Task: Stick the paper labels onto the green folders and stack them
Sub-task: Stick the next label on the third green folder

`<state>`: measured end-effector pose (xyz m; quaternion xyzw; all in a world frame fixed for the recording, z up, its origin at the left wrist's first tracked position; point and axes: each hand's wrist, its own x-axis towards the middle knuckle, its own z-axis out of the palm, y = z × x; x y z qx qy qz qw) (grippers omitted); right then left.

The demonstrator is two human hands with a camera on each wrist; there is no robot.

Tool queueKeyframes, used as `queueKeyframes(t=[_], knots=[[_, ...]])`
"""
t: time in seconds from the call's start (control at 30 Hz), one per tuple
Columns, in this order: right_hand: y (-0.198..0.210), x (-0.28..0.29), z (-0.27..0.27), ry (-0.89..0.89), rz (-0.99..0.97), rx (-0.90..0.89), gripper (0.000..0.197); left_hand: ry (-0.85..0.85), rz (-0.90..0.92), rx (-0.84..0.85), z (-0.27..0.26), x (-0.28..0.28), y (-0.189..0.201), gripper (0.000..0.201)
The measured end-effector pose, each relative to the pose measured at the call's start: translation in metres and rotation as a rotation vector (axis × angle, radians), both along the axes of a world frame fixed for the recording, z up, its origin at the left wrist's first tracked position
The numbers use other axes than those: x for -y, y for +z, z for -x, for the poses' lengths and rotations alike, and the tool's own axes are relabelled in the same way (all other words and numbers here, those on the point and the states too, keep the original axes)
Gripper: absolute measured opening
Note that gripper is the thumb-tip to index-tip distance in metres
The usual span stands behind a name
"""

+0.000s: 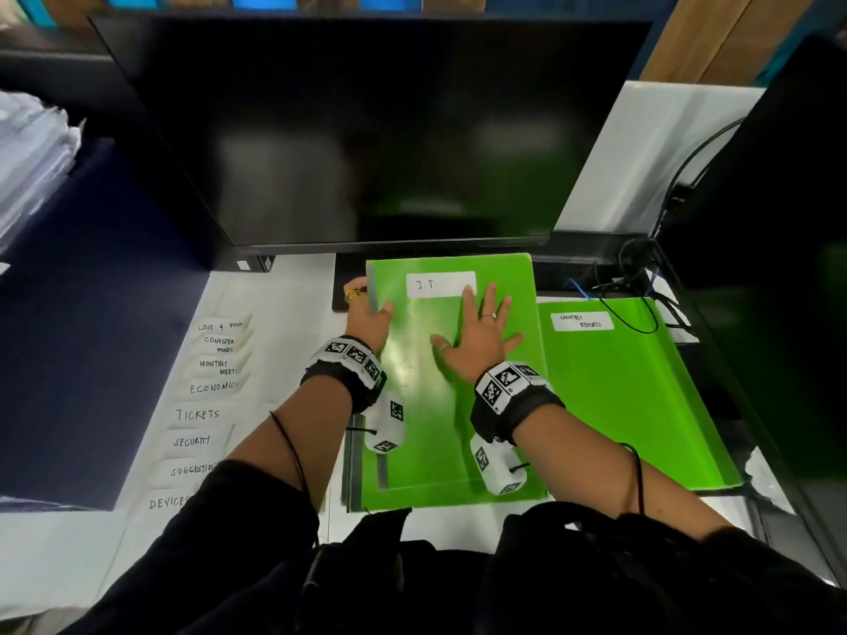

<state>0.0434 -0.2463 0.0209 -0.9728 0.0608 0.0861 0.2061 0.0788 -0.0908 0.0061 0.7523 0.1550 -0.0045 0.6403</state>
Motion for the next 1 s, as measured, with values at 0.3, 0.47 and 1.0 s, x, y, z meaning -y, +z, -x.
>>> queueKeyframes(t=[0.3, 0.47, 1.0], knots=[[-0.054, 0.022, 0.014, 0.212, 0.152, -0.471, 0.128, -0.66, -1.118, -0.131, 0.011, 0.005, -0.013, 0.048], [-0.039, 0.045, -0.004, 0.066, 0.171, -0.532, 0.125, -0.993, -1.301, -0.215, 0.014, -0.005, -0.011, 0.129], [-0.029, 0.118, -0.029, 0.031, 0.382, -0.621, 0.12, -0.994, -1.26, -0.236, 0.015, -0.004, -0.01, 0.137]])
